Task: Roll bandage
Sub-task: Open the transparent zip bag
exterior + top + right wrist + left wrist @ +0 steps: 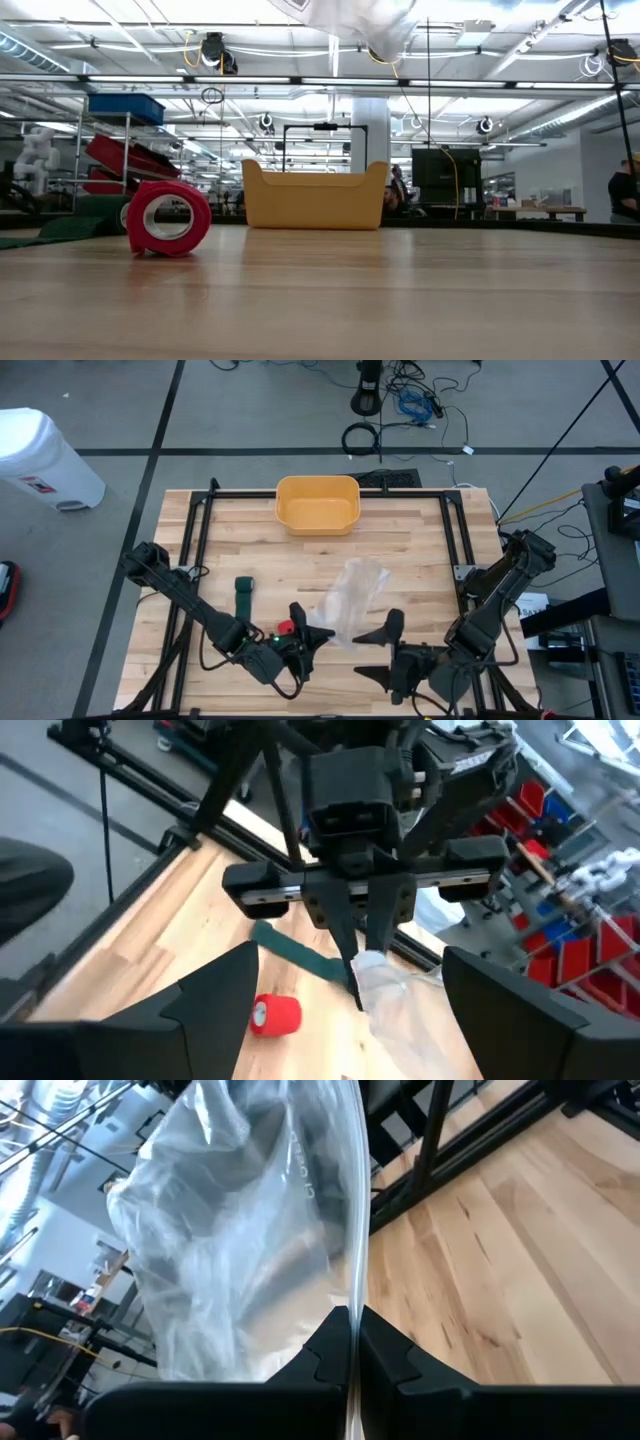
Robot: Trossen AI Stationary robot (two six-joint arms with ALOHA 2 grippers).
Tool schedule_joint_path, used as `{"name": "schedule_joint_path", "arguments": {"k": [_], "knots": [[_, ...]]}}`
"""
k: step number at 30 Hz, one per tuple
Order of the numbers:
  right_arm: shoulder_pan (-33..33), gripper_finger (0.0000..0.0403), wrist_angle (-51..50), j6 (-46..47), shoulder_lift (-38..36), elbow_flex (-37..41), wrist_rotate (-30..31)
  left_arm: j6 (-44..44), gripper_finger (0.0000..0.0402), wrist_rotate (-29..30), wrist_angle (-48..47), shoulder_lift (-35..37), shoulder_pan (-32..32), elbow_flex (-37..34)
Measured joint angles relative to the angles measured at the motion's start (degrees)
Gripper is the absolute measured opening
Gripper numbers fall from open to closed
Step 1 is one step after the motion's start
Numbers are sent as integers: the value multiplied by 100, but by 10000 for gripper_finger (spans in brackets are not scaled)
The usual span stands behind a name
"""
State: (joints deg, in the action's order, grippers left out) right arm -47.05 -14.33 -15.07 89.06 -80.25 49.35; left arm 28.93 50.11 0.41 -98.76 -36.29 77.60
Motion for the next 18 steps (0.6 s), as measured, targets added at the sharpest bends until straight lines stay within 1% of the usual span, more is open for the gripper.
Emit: {"name": "schedule_joint_path", "arguments": {"k": [5,8,14,18], "knots": [[-1,296,-3,-417,0,0,-14,-7,8,-6,11,2,-29,0],[8,281,13,-673,13,0,-22,-9,8,-6,13,2,-38,0],[23,215,420,-1355,220,0,-21,-155,9,-13,2,2,-40,0],[31,173,656,-1697,380,0,171,-160,9,-15,-21,2,-59,0]]}}
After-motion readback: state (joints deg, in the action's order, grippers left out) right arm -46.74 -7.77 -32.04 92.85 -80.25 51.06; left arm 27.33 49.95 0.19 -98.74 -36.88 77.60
